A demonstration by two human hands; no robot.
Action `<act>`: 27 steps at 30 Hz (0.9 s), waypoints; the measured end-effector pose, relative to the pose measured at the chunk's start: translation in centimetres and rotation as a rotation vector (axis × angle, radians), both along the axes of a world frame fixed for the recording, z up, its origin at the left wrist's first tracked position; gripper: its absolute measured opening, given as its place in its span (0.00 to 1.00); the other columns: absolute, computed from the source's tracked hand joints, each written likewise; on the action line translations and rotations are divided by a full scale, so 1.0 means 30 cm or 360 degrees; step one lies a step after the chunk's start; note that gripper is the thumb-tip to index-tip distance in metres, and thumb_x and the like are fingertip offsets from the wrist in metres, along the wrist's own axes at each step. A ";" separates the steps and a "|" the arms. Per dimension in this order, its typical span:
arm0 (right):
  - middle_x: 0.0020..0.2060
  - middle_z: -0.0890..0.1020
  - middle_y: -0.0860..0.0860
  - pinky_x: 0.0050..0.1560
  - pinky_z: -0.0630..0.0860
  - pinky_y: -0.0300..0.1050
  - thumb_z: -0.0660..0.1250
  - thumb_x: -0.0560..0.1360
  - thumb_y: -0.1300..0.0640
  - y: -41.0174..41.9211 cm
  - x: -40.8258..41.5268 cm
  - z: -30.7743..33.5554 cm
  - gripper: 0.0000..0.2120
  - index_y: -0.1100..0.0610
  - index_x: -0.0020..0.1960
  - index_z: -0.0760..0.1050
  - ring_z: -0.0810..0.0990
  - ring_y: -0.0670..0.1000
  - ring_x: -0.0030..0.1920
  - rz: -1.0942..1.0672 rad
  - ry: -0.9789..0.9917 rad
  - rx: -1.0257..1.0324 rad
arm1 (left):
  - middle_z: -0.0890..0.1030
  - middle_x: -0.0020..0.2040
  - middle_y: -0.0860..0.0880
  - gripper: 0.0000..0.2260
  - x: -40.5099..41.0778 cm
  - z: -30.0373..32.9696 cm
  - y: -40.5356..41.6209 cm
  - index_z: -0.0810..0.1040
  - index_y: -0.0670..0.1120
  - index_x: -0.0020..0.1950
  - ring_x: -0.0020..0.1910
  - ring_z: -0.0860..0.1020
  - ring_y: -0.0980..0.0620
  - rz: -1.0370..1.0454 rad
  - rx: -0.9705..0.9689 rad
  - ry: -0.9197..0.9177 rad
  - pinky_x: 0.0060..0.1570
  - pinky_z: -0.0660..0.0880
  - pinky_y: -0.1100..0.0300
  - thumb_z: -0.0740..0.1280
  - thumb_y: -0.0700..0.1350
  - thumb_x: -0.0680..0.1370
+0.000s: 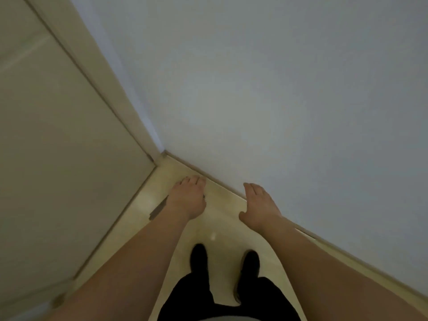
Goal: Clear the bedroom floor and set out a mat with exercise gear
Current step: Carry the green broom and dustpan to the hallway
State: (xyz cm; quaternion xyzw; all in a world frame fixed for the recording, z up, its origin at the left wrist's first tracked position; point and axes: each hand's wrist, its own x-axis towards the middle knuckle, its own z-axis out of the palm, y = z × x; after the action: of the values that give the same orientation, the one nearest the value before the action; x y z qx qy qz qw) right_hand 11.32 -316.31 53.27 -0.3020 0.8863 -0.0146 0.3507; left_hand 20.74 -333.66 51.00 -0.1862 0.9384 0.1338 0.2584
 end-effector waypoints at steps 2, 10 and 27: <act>0.78 0.51 0.54 0.77 0.49 0.47 0.63 0.76 0.54 0.173 -0.025 0.050 0.39 0.57 0.78 0.44 0.49 0.54 0.78 -0.0197 0.0039 -0.0016 | 0.62 0.76 0.45 0.28 -0.087 0.056 0.124 0.56 0.45 0.77 0.73 0.63 0.44 -0.0216 -0.0047 0.0025 0.70 0.63 0.49 0.58 0.49 0.79; 0.76 0.57 0.53 0.75 0.53 0.47 0.63 0.75 0.55 0.934 -0.045 0.147 0.36 0.57 0.78 0.50 0.54 0.54 0.76 -0.0811 0.0201 -0.0093 | 0.62 0.76 0.44 0.27 -0.390 0.167 0.849 0.58 0.43 0.77 0.74 0.62 0.44 -0.0922 -0.0063 0.0105 0.71 0.62 0.49 0.59 0.50 0.80; 0.72 0.64 0.56 0.72 0.62 0.48 0.65 0.74 0.55 2.735 0.252 0.303 0.33 0.59 0.76 0.56 0.63 0.57 0.72 -0.2317 0.0363 -0.0068 | 0.62 0.76 0.44 0.26 -0.576 0.365 2.937 0.58 0.44 0.77 0.72 0.64 0.44 -0.2368 0.0091 0.0334 0.70 0.64 0.49 0.58 0.49 0.80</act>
State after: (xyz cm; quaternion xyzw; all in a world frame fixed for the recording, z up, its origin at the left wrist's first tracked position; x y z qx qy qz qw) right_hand 18.87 -234.25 62.37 0.3564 0.8929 -0.2295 0.1518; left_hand 3.48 -245.56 61.94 0.5177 0.8324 -0.0347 0.1945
